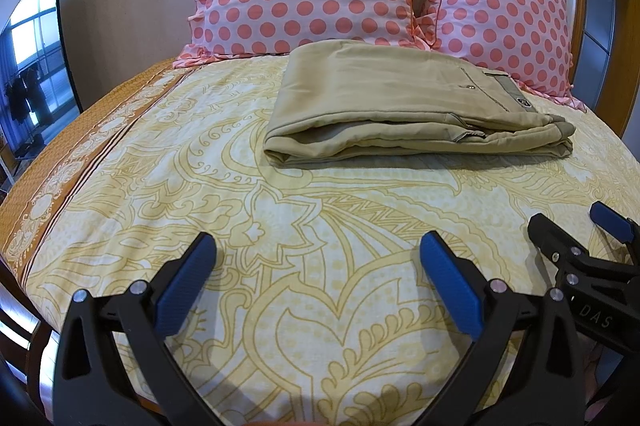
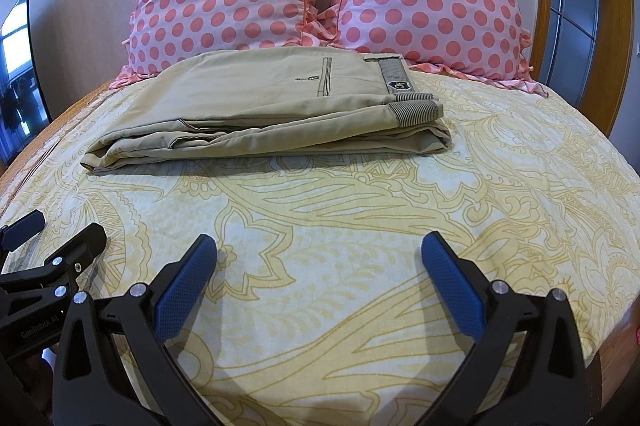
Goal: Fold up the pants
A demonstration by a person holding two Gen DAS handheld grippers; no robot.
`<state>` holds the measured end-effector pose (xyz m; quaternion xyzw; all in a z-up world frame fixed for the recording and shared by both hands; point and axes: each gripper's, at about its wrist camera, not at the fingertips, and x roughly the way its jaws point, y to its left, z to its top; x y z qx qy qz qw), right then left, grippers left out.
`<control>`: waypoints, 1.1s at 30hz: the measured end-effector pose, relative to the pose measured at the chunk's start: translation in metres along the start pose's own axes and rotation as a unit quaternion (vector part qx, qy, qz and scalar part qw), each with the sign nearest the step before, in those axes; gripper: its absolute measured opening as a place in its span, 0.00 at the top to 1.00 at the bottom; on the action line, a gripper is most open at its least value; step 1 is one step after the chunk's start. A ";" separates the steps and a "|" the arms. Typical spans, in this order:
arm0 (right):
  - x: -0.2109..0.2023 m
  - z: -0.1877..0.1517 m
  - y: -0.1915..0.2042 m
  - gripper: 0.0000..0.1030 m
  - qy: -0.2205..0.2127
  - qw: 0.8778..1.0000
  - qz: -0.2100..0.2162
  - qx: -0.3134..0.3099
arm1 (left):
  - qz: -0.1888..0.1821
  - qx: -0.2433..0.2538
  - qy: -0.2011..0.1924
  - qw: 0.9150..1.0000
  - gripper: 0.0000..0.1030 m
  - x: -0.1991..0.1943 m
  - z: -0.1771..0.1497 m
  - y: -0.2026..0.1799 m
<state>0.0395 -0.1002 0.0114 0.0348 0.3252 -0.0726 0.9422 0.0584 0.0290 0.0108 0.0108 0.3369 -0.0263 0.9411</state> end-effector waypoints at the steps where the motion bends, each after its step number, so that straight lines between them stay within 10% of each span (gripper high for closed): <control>1: 0.000 0.000 0.000 0.01 0.000 1.000 0.000 0.000 | 0.000 0.000 0.000 1.000 0.02 0.000 0.000 0.000; 33: 0.001 0.000 0.000 0.01 -0.001 1.000 0.000 0.000 | 0.002 0.003 0.003 1.000 0.02 0.000 0.000 0.000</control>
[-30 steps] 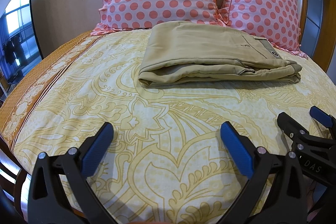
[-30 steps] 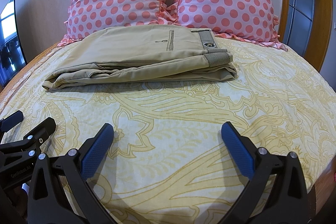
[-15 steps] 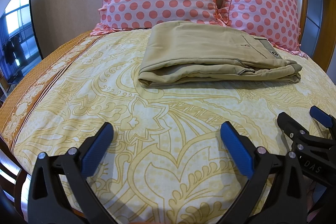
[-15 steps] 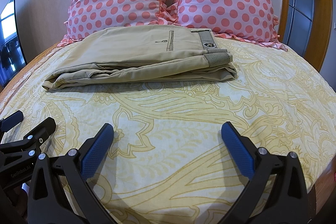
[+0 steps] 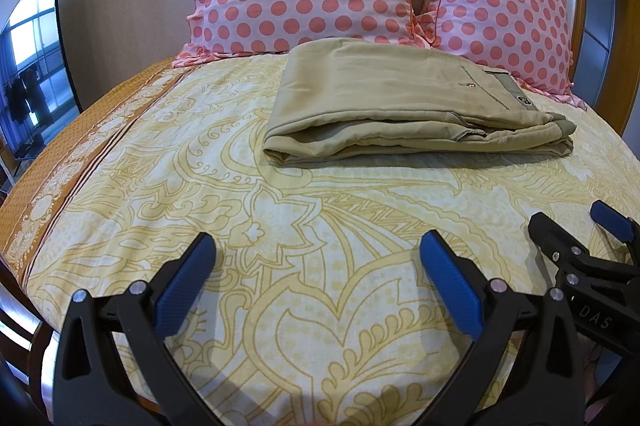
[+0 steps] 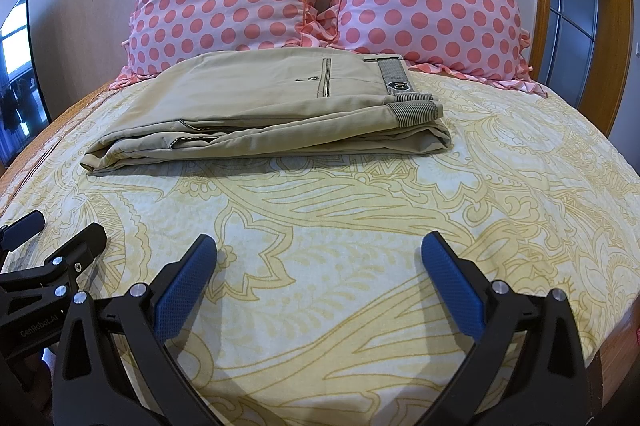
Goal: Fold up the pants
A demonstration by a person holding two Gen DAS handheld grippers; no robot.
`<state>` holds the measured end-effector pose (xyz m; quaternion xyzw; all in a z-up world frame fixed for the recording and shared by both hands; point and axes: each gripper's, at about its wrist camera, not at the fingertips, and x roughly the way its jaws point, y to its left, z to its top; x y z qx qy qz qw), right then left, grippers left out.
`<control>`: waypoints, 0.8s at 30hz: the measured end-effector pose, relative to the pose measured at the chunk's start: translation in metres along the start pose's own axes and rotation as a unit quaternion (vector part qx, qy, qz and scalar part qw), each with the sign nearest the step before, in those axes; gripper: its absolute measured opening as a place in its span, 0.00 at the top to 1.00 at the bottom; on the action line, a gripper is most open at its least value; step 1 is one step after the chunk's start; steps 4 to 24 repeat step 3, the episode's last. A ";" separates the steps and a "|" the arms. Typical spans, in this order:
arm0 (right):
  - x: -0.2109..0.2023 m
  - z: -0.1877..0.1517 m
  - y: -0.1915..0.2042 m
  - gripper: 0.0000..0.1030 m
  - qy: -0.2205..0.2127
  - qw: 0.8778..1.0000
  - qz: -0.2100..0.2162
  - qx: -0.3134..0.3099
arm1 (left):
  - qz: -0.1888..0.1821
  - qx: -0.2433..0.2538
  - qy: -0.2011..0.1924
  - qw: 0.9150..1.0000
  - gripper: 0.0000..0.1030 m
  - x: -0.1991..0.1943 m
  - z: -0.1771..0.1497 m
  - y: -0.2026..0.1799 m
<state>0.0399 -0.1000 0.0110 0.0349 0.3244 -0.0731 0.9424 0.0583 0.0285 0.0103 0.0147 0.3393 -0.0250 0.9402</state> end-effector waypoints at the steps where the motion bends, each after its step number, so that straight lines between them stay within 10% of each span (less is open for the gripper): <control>1: 0.000 0.000 0.000 0.01 0.000 1.000 0.000 0.000 | -0.001 -0.001 0.000 1.000 0.02 0.000 0.000 0.000; 24: 0.000 0.000 0.000 0.01 0.000 1.000 0.000 0.000 | -0.001 -0.001 0.003 1.000 0.02 0.001 0.000 0.001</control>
